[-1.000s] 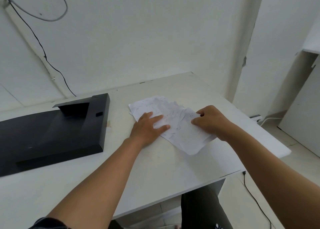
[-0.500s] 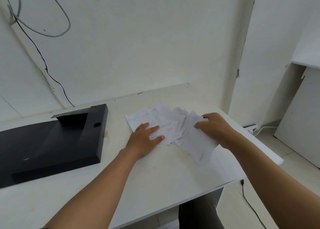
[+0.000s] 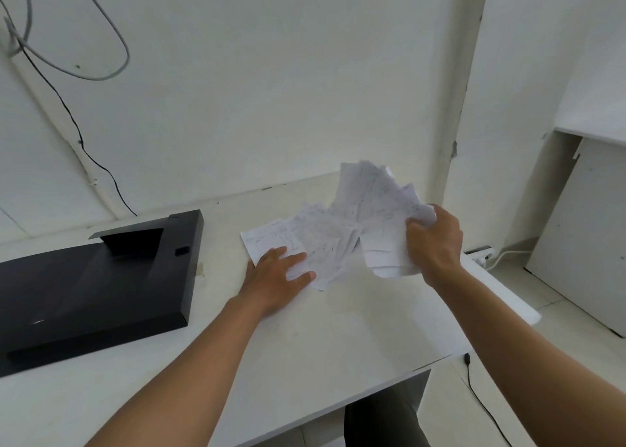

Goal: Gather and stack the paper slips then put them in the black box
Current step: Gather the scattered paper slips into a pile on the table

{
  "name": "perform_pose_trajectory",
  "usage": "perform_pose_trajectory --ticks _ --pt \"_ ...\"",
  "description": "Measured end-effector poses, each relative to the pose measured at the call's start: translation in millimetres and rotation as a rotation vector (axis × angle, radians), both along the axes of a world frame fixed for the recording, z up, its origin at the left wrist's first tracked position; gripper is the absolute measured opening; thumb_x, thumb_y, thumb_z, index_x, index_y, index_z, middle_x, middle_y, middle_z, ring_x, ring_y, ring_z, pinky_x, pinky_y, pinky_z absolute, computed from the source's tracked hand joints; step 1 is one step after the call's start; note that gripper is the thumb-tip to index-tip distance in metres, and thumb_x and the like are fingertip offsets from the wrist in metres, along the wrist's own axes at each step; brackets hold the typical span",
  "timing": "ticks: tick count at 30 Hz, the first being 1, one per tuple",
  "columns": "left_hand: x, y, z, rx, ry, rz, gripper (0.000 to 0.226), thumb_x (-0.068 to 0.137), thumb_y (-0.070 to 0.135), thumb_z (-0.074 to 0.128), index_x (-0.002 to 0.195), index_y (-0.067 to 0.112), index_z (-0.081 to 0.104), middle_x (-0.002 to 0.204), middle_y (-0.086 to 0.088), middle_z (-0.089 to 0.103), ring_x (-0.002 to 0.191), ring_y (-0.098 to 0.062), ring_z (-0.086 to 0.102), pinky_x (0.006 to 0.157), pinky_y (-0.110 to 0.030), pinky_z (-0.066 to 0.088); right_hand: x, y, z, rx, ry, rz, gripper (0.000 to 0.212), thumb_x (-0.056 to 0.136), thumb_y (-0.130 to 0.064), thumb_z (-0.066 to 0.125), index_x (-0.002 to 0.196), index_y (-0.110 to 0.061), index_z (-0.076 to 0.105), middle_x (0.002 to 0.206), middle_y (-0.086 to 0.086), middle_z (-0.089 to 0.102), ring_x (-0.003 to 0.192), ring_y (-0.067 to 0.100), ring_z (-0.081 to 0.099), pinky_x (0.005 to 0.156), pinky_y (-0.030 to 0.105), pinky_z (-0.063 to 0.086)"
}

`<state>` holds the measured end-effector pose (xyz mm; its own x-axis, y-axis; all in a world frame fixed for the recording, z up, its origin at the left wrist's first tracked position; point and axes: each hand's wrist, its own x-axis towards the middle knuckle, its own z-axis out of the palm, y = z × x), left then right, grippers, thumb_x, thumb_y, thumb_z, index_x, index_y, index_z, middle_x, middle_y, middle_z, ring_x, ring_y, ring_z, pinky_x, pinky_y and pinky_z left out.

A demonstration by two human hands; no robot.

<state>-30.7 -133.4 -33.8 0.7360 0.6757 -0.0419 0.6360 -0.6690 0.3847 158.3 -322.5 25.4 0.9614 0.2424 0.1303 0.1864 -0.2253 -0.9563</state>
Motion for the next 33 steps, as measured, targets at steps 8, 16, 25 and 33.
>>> perform_pose_trajectory --ticks 8,16,25,33 --pt "-0.7 2.4 6.3 -0.095 -0.222 0.080 0.048 0.100 0.053 0.045 0.145 0.036 0.052 0.158 0.006 0.040 0.147 -0.016 0.035 0.122 -0.037 0.019 -15.5 39.5 0.5 0.311 0.205 -0.006 0.021 0.088 -0.019 0.065 0.108 -0.014 0.067 0.100 0.005 0.072 0.094 0.026 0.068 0.083 0.036 0.055" --pt "-0.7 11.8 17.5 -0.219 -0.504 0.467 0.045 0.104 0.036 0.043 0.138 0.011 0.059 0.144 -0.010 0.058 0.131 -0.027 0.053 0.103 -0.031 0.040 -46.1 101.5 -32.9 -0.119 0.157 0.271 0.042 0.086 -0.040 0.073 0.119 -0.014 0.070 0.115 0.007 0.073 0.106 0.029 0.068 0.094 0.042 0.055" --pt "19.1 28.0 29.1 -0.350 -0.452 0.607 0.024 0.092 0.022 0.066 0.073 0.023 0.052 0.085 0.008 0.058 0.098 -0.024 0.060 0.076 -0.027 0.041 -21.2 121.2 -34.2 -0.923 -0.205 0.335 0.088 0.079 -0.080 0.054 0.137 -0.015 0.053 0.140 0.009 0.049 0.131 0.031 0.042 0.106 0.050 0.032" --pt "21.4 39.8 17.7 -0.185 -0.269 0.619 0.022 0.079 0.034 0.070 0.084 0.014 0.061 0.102 -0.008 0.067 0.101 -0.031 0.063 0.081 -0.037 0.055 -12.2 140.7 -31.4 -0.953 -0.181 0.315 0.092 0.077 -0.083 0.054 0.136 -0.012 0.052 0.141 0.012 0.044 0.131 0.033 0.040 0.105 0.051 0.032"
